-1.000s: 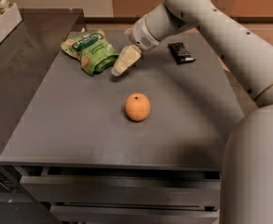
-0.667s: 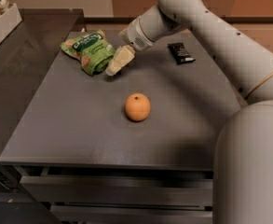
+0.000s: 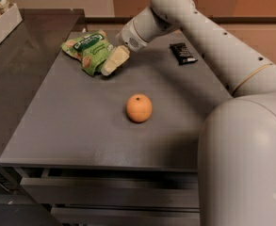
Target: Move green rice chip bag near orange
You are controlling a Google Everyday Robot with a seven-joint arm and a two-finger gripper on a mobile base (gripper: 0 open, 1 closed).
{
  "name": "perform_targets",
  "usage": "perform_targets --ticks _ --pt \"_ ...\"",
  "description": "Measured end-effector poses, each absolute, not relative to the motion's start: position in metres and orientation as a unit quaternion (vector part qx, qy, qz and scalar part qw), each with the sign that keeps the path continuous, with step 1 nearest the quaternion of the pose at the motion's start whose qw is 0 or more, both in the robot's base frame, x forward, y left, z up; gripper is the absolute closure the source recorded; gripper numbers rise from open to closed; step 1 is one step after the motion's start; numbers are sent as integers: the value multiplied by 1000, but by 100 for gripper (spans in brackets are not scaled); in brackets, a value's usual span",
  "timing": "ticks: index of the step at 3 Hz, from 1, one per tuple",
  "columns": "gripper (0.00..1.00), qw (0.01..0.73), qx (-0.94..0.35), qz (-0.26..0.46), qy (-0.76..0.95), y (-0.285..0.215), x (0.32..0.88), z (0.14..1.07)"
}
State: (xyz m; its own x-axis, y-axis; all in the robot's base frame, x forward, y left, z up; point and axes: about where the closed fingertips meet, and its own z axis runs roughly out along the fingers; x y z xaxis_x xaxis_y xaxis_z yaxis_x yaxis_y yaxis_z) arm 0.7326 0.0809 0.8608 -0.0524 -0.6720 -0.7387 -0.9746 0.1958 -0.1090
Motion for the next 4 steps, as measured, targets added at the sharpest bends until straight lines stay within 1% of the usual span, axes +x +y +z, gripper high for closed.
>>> perform_targets --ticks 1,3,4 --pt "13 336 -596 220 696 85 736 858" --pt "60 337 -602 227 687 86 727 871" --pt "84 340 -605 229 683 78 717 880"
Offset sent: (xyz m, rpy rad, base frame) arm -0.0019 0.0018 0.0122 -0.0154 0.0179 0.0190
